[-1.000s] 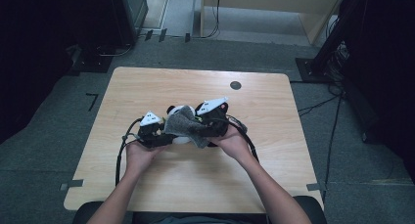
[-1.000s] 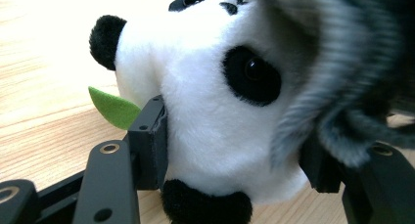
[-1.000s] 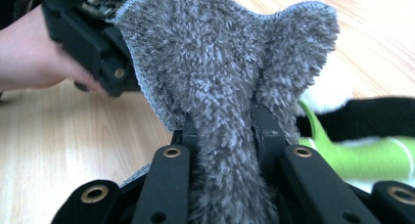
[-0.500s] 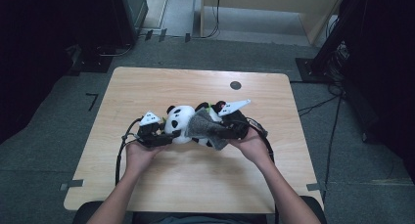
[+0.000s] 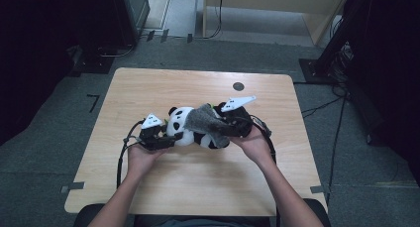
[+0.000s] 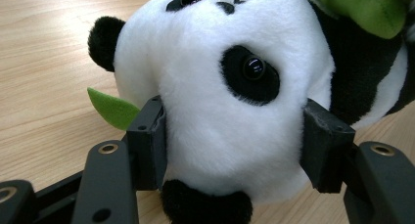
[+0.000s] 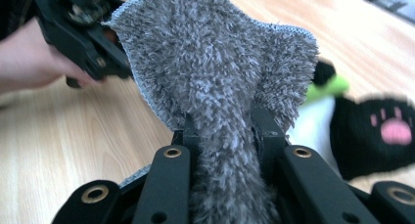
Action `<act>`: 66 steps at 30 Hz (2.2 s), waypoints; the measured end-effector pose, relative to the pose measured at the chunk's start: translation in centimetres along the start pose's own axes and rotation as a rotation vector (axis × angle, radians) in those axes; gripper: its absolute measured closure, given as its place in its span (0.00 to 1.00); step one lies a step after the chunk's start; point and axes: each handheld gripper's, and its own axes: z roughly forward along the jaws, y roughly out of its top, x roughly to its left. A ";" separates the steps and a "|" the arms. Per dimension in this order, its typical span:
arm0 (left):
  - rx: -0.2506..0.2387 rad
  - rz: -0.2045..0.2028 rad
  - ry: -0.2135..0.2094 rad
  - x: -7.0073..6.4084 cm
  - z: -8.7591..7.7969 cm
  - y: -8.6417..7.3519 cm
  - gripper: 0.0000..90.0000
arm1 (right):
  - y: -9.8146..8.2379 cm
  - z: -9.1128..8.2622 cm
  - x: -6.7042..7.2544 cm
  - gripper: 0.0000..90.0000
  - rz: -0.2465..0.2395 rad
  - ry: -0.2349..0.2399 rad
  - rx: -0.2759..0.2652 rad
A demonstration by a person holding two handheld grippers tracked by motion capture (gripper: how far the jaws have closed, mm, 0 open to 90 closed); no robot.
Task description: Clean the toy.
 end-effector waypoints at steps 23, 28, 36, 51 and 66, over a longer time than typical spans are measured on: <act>0.008 -0.019 -0.003 0.0 0.0 0.0 0.41 | 2.0 7.0 2.5 0.83 -0.068 0.030 0.066; 0.017 -0.003 -0.004 -0.1 0.0 0.0 0.42 | 0.6 6.3 2.6 0.84 -0.100 0.052 0.073; 0.025 -0.019 -0.011 0.0 0.1 0.1 0.42 | -0.6 4.7 2.3 0.84 -0.092 0.085 0.082; 0.017 -0.012 -0.013 0.0 0.1 0.1 0.43 | -2.9 1.8 0.6 0.84 -0.076 0.038 0.121; 0.013 -0.002 -0.009 -0.1 0.1 0.1 0.42 | -2.0 0.2 1.2 0.84 -0.049 -0.006 0.068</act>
